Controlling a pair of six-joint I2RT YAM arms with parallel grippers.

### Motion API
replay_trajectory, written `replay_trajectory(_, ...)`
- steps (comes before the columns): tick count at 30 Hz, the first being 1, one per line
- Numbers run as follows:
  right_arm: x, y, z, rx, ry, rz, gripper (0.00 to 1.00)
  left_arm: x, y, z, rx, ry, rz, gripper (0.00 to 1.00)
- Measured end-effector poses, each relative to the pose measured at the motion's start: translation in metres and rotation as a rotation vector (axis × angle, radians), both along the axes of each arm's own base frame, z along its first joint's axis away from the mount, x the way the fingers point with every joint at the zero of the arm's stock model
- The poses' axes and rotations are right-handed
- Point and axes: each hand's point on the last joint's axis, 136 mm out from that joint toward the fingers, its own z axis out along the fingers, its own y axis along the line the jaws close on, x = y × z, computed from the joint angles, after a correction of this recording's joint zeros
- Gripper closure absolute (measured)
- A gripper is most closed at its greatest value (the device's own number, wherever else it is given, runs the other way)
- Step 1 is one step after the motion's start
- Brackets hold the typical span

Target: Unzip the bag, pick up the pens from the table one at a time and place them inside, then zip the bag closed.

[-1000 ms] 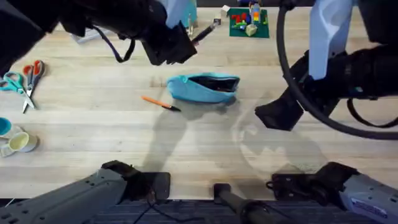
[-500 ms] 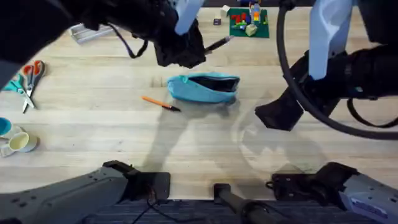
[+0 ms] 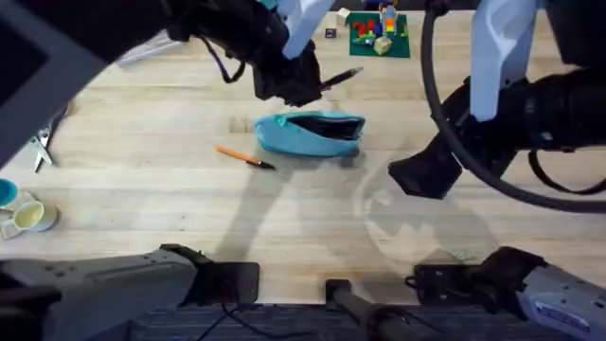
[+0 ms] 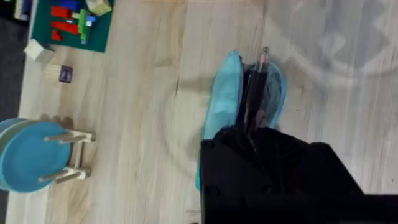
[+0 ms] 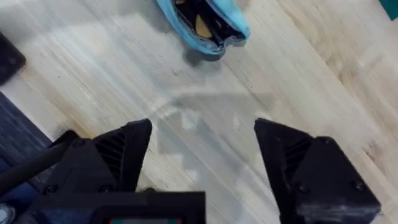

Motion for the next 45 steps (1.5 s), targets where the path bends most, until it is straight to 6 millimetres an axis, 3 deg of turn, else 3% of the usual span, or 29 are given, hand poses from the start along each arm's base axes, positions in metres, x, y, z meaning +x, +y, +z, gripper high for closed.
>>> replay_trajectory(7, 0.0, 0.0, 0.0, 0.0, 0.0, 0.0, 0.004, 0.003, -0.008, -0.021, -0.004, 0.071, -0.031, 0.958)
replay_trajectory(27, 0.0, 0.0, 0.0, 0.0, 0.0, 0.0, 0.004, 0.004, -0.016, -0.056, 0.028, 0.16, -0.087, 0.958)
replay_trajectory(45, 0.0, 0.0, 0.0, 0.0, 0.0, 0.0, 0.005, 0.002, -0.015, -0.069, 0.053, 0.187, -0.123, 0.957)
